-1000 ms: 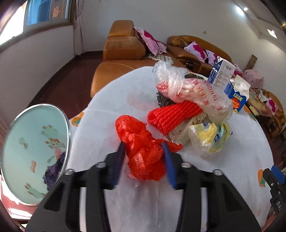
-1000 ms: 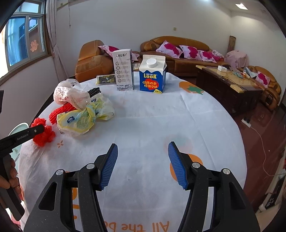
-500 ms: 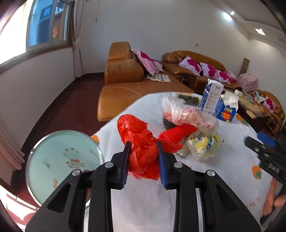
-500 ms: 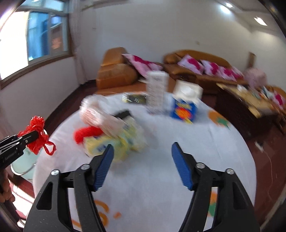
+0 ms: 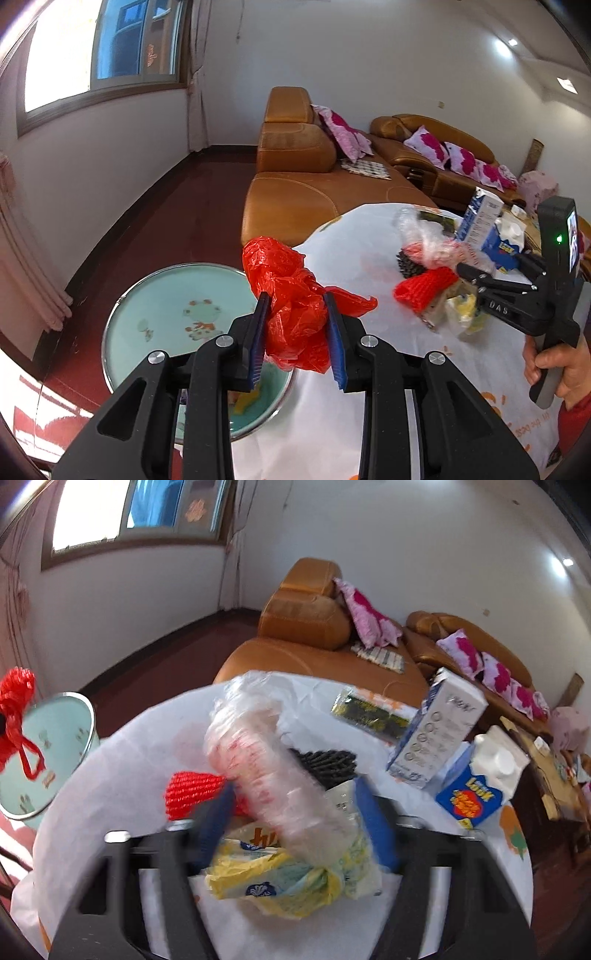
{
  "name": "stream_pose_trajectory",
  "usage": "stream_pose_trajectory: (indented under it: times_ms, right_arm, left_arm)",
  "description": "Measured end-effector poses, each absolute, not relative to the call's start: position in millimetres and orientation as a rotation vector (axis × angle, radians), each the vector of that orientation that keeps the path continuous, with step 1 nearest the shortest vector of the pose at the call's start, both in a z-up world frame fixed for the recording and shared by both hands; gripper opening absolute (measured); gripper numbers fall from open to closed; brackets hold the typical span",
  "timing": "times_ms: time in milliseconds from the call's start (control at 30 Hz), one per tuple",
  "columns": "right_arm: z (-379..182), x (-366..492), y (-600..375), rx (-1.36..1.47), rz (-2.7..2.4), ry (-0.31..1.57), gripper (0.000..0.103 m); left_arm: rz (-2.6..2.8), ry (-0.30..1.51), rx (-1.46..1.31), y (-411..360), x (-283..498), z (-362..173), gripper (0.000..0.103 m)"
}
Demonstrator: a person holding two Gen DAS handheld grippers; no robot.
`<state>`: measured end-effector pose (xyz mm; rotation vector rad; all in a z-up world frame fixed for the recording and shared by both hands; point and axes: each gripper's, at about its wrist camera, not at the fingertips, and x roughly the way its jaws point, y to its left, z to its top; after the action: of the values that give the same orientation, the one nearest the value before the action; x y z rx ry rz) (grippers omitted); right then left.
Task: Collect trash
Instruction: 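Grasp the red plastic bag with the left gripper while the right grasps the clear printed bag, then carry the red bag over the blue bin with the left gripper while the right holds the clear bag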
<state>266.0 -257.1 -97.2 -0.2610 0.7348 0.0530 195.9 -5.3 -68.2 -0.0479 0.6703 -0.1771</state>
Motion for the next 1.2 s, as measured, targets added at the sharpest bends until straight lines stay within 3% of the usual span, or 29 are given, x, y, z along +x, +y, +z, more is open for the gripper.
stream_pose_trajectory:
  times_ms: [100,200,500,1200]
  right_arm:
    - [-96.3,261.2,-258.0,-0.244,0.059,0.731,0.017]
    - [-85.5,247.9,-261.1,-0.203,0.04,0.696,0.013]
    - [-36.2,163.1,-275.4,-0.071,-0.096,0.518,0.012]
    - [-57.1,108.1,-252.3,-0.01,-0.104,0.564,0.012]
  left_arm:
    - [-0.182,0.677,-0.055,-3.6,197.5,-70.9,0.029]
    - [-0.198,0.675,-0.058,-5.0,195.9,-70.9,0.029]
    - [-0.192,0.645,-0.058,8.7,179.3,-64.7,0.029]
    - [-0.103,0.664,0.005,26.5,156.7,-75.7,0.029]
